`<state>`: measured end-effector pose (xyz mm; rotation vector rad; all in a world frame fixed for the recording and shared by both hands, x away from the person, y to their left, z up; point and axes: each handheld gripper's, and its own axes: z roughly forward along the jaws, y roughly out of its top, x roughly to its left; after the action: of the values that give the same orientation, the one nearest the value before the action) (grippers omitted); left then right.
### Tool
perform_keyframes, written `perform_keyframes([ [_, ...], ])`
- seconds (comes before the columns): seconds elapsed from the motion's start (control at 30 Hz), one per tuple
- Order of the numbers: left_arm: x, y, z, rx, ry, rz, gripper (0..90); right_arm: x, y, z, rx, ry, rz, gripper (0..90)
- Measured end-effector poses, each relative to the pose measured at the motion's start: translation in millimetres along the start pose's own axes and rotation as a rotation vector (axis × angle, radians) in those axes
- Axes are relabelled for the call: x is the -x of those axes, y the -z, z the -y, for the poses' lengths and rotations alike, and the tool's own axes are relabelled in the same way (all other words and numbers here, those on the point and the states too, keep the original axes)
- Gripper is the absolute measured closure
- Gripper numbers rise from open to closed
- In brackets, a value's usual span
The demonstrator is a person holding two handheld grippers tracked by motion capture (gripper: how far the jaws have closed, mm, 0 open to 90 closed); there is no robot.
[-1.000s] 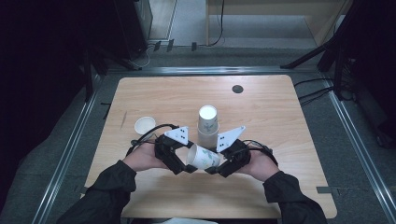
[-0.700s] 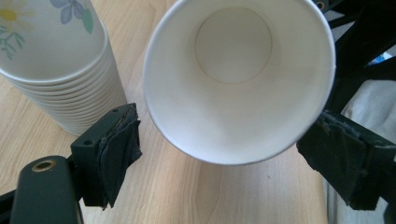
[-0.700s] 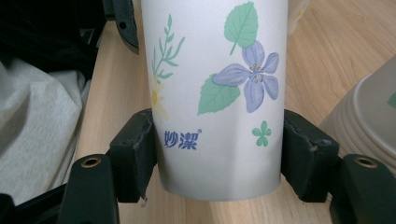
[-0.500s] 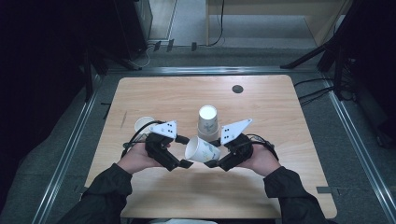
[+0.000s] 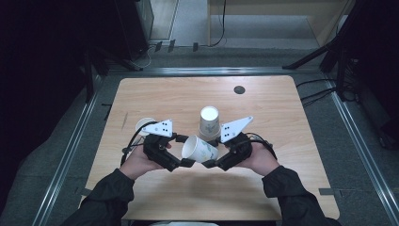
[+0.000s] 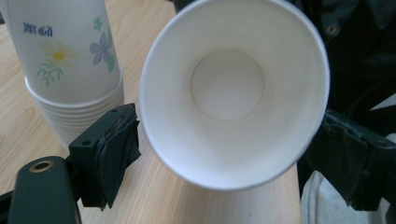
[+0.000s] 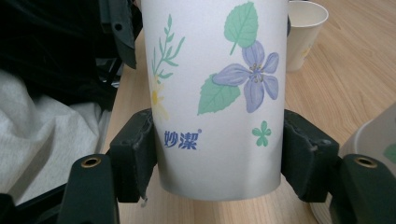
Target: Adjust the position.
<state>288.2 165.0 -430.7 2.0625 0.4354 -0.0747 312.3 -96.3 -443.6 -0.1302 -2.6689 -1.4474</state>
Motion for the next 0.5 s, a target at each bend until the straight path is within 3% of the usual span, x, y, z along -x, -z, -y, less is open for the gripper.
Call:
perform_keyframes([
  [0.27, 0.9, -1.6, 0.1, 0.062, 0.036, 0.021, 14.5, -1.2, -4.9, -2.0, 0.012, -0.006, -0.027, 34.2],
  [0.5, 3.0, -1.4, 0.7, 0.07, 0.019, 0.015, 22.2, -2.0, -7.9, -2.3, 0.011, -0.012, -0.042, 34.4],
])
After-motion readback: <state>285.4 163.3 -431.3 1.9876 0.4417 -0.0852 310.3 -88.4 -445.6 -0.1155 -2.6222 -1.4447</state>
